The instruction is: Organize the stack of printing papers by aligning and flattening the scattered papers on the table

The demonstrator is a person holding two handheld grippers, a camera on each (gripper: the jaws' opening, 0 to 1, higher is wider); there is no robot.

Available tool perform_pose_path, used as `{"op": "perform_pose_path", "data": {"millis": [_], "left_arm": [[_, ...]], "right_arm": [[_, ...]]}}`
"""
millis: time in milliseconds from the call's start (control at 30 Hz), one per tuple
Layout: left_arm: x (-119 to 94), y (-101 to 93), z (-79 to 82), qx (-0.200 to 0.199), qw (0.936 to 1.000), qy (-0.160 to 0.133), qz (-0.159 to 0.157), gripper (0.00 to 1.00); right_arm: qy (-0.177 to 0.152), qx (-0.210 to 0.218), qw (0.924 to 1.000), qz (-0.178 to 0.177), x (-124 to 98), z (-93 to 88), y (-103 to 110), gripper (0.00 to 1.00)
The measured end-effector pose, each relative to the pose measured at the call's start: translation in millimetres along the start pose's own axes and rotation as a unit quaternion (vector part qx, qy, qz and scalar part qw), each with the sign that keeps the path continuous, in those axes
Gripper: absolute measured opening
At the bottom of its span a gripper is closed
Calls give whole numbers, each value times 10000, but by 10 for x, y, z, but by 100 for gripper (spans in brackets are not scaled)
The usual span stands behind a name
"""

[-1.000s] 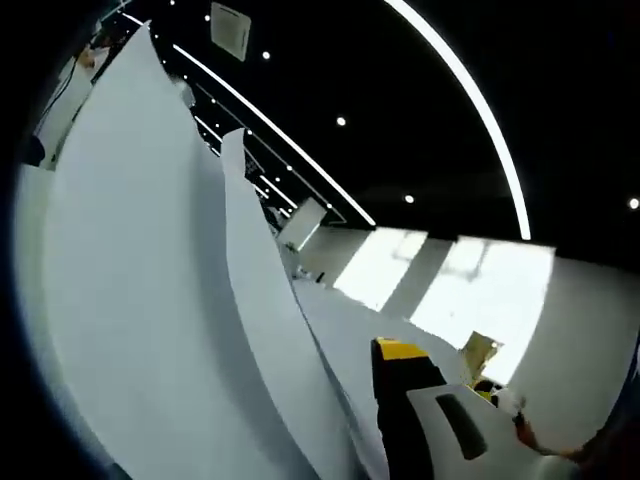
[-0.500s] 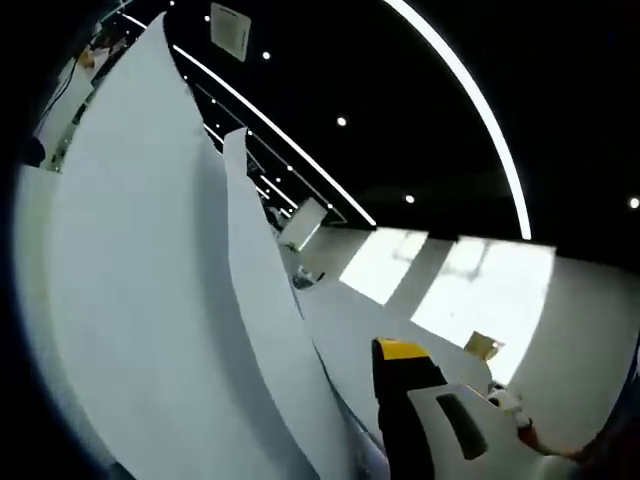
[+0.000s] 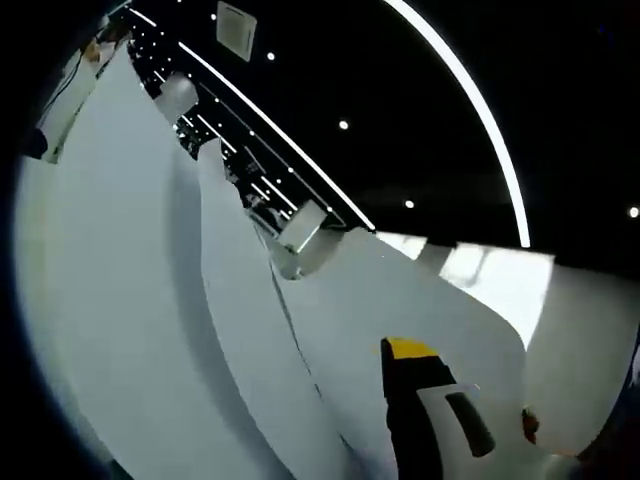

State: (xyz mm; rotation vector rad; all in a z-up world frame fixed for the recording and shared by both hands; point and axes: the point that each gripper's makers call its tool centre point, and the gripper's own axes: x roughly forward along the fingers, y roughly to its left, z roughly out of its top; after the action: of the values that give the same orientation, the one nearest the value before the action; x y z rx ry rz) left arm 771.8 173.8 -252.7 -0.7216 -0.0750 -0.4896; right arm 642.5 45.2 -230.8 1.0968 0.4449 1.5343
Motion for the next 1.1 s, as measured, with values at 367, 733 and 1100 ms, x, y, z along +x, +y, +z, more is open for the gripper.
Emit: {"op": "perform_pose_path", "data": {"millis": [367, 733, 1100], "left_arm": [[-18, 18, 43, -140, 9998, -126, -12, 34], [-20, 35, 33, -88, 9999, -103, 23, 29], [-36, 81, 31, 32, 9999, -68, 133, 16]], "right_arm": [[100, 531, 9959, 720, -11, -50, 243, 0], [280, 410, 9974, 516, -4, -103, 148, 0], [237, 388, 9954, 848, 19, -101, 280, 0]]}}
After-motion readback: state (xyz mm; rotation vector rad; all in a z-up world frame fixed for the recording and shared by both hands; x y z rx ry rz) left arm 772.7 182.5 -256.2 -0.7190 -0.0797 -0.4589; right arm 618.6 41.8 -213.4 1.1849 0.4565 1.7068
